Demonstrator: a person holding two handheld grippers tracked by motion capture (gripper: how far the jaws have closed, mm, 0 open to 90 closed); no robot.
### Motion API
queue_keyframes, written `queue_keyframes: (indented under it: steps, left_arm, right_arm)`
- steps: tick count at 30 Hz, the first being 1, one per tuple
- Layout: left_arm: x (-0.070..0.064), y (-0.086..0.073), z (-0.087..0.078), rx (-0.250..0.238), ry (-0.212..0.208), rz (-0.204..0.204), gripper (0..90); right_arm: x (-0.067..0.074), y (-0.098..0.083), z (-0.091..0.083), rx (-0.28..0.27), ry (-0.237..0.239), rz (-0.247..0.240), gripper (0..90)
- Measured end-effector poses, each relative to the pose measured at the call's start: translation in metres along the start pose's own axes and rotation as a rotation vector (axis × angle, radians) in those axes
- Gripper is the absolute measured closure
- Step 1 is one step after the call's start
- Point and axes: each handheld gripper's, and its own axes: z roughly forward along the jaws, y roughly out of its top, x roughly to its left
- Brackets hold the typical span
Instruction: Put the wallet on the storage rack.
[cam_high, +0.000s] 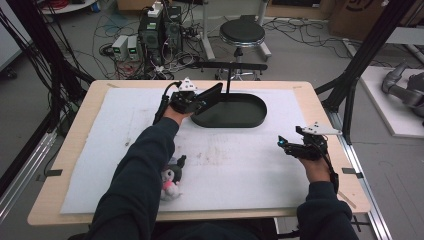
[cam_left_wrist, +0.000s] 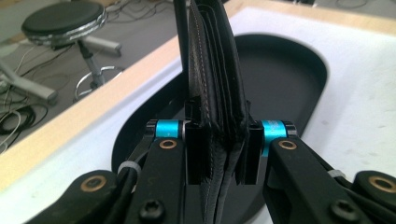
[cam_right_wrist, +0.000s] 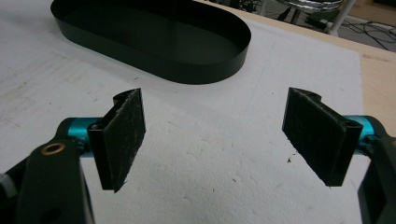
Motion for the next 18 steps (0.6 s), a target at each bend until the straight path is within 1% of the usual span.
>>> queue_keyframes:
  steps: [2,4,6,7,9,12,14,15,17,18]
  left_arm:
    - [0.001,-0.003,0.007,0.004,0.02,-0.008,76.9]
    - [0.002,-0.004,0.013,0.005,0.029,-0.013,77.0]
    - [0.002,-0.004,0.019,0.022,0.042,-0.003,76.9]
    - [0.002,-0.005,0.022,0.024,0.044,0.0,77.0]
    - [0.002,-0.006,0.028,0.045,0.056,0.002,76.9]
    - [0.001,-0.009,0.034,0.053,0.077,0.004,75.8]
    - [0.001,-0.01,0.036,0.048,0.086,-0.008,75.0]
    - [0.001,-0.01,0.036,0.048,0.09,-0.006,74.6]
    - [0.0,-0.01,0.038,0.048,0.087,-0.008,74.6]
    - [-0.001,-0.011,0.039,0.055,0.08,-0.018,73.5]
  right_arm:
    - [0.0,-0.001,-0.001,-0.002,0.002,0.001,21.8]
    - [0.0,-0.001,-0.001,-0.002,0.005,0.006,21.8]
    - [-0.001,-0.002,-0.002,-0.003,0.004,0.003,21.8]
    - [-0.001,-0.002,-0.002,-0.003,0.004,0.007,21.8]
    - [-0.001,-0.002,-0.003,-0.003,0.005,0.009,21.8]
    - [-0.001,-0.003,-0.004,-0.006,0.006,0.008,21.8]
    - [-0.001,-0.003,-0.004,-0.006,0.006,0.008,21.8]
    - [-0.001,-0.004,-0.004,-0.003,0.006,0.01,21.8]
    - [-0.002,-0.004,-0.005,-0.004,0.006,0.011,21.8]
    - [-0.002,-0.004,-0.005,-0.005,0.008,0.011,21.8]
